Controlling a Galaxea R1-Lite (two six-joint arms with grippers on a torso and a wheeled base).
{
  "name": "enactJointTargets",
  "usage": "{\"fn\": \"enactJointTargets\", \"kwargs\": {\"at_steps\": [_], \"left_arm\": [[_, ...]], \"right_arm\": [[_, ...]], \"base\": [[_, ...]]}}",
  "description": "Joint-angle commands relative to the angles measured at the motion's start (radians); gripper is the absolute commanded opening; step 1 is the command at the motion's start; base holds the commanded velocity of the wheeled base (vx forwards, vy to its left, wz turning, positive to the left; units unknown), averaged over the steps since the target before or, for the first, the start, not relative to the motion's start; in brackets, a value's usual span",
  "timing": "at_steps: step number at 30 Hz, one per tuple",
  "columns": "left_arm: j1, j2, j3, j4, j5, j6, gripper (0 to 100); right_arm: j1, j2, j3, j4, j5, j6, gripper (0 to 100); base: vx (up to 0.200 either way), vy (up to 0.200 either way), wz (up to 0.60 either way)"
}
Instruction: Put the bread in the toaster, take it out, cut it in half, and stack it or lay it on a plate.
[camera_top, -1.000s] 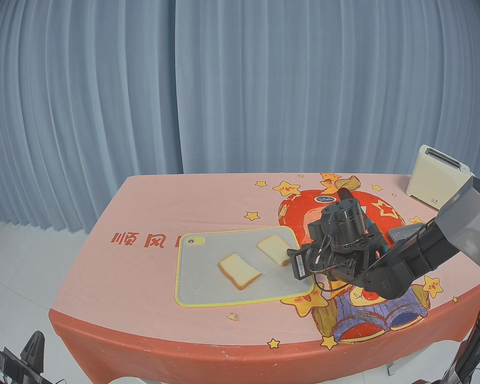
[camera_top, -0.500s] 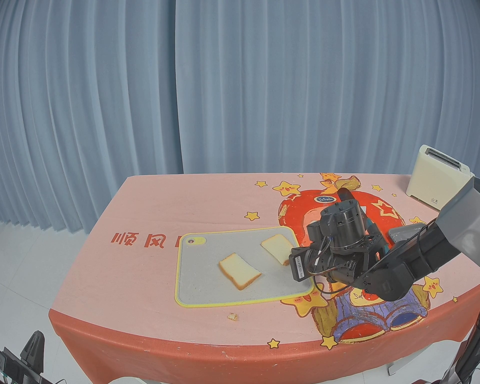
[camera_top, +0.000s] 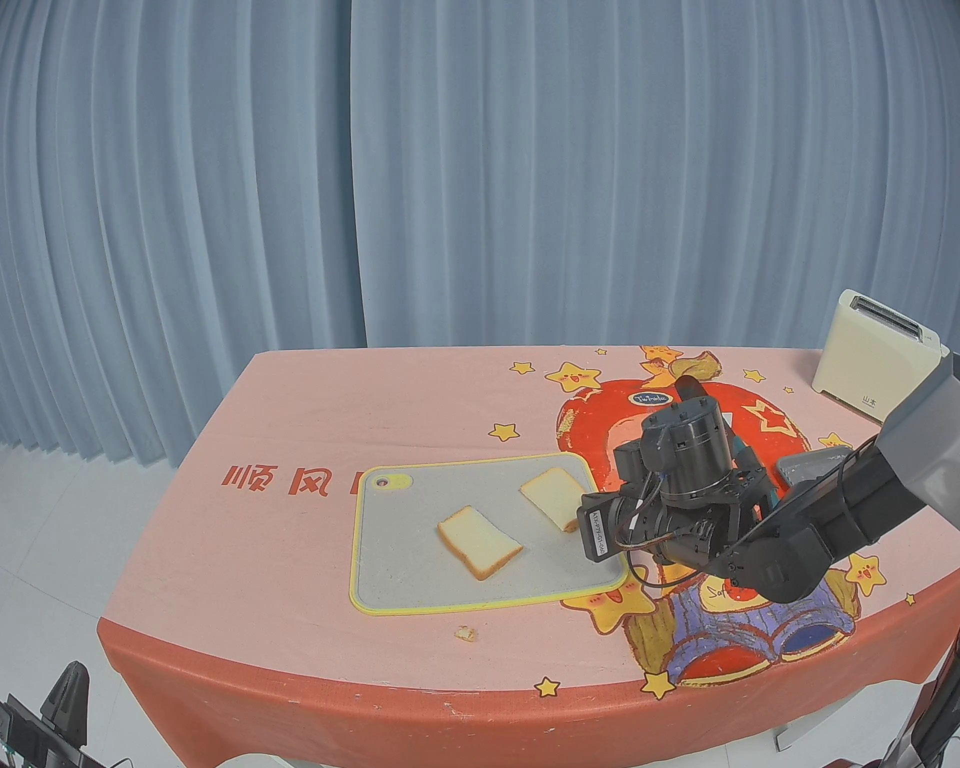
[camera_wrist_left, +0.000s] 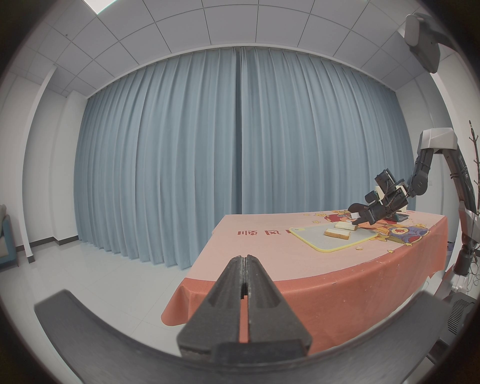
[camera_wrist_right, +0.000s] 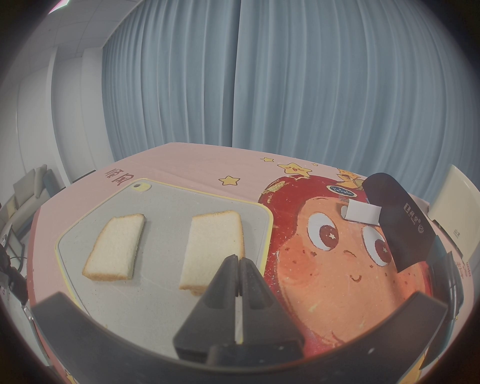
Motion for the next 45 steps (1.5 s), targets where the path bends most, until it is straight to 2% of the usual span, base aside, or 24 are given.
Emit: {"fn": "enactJointTargets", "kwargs": {"at_steps": [1,29,45], "left_arm": [[0.000,0.000,0.016,0.000,0.000,0.000,0],[0.000,0.000,0.016,0.000,0.000,0.000,0],[0.000,0.000,0.016,0.000,0.000,0.000,0]], "right_arm": [[0.014,-0.014,0.004,-0.001,-0.001,0.001,0],[0.016,-0.151,0.062,-0.001,-0.001,0.021,0],[0.010,-0.281,0.167,-0.001,0.002,0.023,0]], "base": [[0.000,0.000,0.00],[0.000,0.000,0.00],[0.000,0.000,0.00]]}}
